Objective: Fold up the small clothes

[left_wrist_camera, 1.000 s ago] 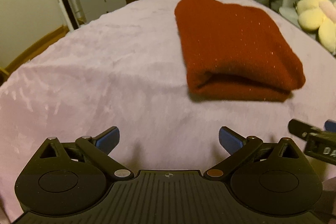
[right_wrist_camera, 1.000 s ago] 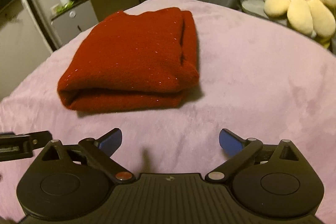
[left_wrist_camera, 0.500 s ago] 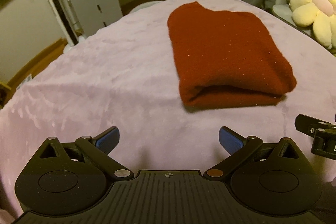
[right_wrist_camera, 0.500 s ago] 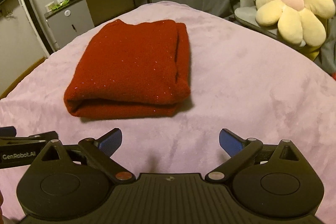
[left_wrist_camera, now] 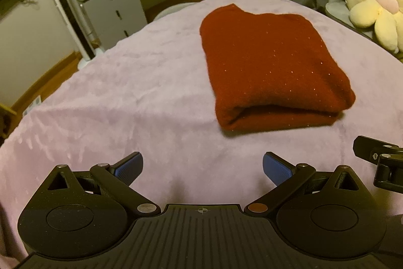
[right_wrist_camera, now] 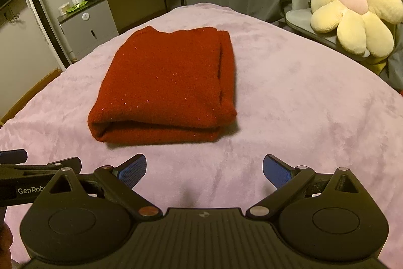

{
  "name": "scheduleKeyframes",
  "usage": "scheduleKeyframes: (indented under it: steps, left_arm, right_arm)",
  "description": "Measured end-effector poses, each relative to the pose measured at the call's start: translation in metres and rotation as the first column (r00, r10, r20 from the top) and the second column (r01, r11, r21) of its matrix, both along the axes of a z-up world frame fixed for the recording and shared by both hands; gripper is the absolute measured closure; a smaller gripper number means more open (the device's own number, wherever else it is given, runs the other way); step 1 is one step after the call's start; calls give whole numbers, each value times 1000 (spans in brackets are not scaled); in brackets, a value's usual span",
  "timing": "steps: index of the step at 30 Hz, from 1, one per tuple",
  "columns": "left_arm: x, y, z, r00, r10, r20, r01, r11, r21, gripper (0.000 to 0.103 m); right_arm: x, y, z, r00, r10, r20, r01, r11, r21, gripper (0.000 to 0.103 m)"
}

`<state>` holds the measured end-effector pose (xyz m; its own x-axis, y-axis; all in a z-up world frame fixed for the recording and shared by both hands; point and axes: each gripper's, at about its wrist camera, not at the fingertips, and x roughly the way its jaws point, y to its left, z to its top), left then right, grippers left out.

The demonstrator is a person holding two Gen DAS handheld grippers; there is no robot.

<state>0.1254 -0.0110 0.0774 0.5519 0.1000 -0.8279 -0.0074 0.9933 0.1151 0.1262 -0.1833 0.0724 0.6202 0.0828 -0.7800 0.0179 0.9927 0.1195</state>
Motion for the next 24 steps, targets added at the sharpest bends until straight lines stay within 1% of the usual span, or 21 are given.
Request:
scheduleKeyframes:
  steps: [2, 6, 24]
  left_arm:
    - [1, 0, 0, 1000, -2, -2, 2, 1000, 2, 0]
    - [2, 2, -1, 1000, -2, -14, 1, 1000, -19, 0]
    - [3, -4, 0, 1000, -21, -16, 21, 1000, -14, 0]
  right_arm:
    - [0, 0, 0, 1000, -3, -7, 3, 1000, 2, 4]
    - [1, 1, -1, 1000, -6, -11, 6, 1000, -5, 4]
    - [1, -1, -1, 1000, -15, -19, 15, 1000, -4, 4]
